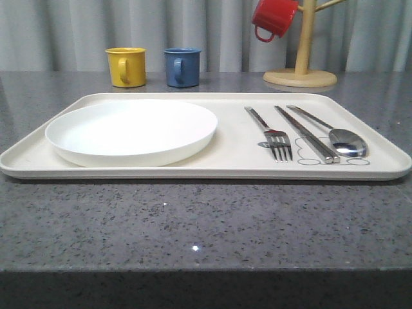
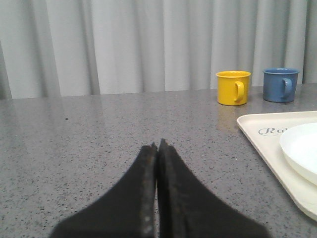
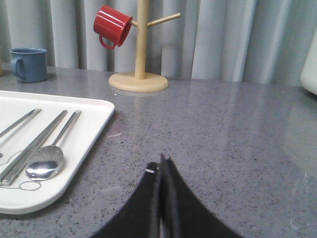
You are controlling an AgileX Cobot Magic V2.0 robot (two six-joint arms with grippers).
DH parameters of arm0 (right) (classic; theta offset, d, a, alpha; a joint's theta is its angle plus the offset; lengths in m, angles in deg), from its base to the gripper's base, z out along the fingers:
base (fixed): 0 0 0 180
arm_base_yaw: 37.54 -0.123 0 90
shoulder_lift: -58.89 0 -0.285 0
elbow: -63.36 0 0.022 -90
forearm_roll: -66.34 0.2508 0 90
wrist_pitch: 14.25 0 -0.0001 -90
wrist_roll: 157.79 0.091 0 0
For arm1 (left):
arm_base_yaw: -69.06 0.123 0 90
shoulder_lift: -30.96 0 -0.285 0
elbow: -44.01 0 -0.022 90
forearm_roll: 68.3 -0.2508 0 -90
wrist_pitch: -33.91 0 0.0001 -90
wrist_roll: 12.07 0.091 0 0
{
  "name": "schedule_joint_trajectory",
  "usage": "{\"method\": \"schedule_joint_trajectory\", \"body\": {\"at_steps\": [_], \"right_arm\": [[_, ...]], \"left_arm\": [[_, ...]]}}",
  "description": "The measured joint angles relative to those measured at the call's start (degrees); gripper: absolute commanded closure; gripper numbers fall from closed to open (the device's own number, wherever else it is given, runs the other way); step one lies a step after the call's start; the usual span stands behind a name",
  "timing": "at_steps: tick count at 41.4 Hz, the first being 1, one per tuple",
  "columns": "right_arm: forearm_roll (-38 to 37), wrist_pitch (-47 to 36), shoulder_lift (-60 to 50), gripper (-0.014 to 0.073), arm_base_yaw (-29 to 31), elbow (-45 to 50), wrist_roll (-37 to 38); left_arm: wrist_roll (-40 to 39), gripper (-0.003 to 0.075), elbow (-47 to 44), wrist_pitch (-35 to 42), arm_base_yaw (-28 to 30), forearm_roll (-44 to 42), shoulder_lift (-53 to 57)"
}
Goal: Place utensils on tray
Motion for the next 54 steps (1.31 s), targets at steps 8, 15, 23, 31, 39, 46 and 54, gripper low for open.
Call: {"method": "schedule_joint_trajectory", "body": {"at_steps": [8, 15, 23, 31, 39, 46, 54], "right_arm": [[-0.6, -0.1, 0.0, 0.0664, 0.0, 0.0, 3.3], [-7.0, -2.1, 0.0, 0.0664, 0.0, 0.0, 12.6], [-8.6, -2.1, 0.0, 0.0664, 0.0, 0.0, 14.3], [-7.9, -2.1, 0.0, 0.0664, 0.0, 0.0, 12.3], [-6.6, -2.1, 0.0, 0.0664, 0.0, 0.0, 9.6], [-6.2, -2.4, 0.0, 0.0664, 0.0, 0.0, 9.5], [-6.2, -2.4, 0.0, 0.0664, 0.0, 0.0, 9.5]], "left_arm": [[0.0, 0.0738, 0.0, 0.0, 0.0, 0.0, 0.0], [0.0, 0.0738, 0.0, 0.0, 0.0, 0.0, 0.0], [0.0, 0.0738, 0.0, 0.0, 0.0, 0.0, 0.0], [0.0, 0.0738, 0.0, 0.0, 0.0, 0.0, 0.0], [0.0, 0.0738, 0.0, 0.0, 0.0, 0.0, 0.0], [0.0, 0.0738, 0.0, 0.0, 0.0, 0.0, 0.0], [0.0, 0.0738, 0.0, 0.0, 0.0, 0.0, 0.0]]}}
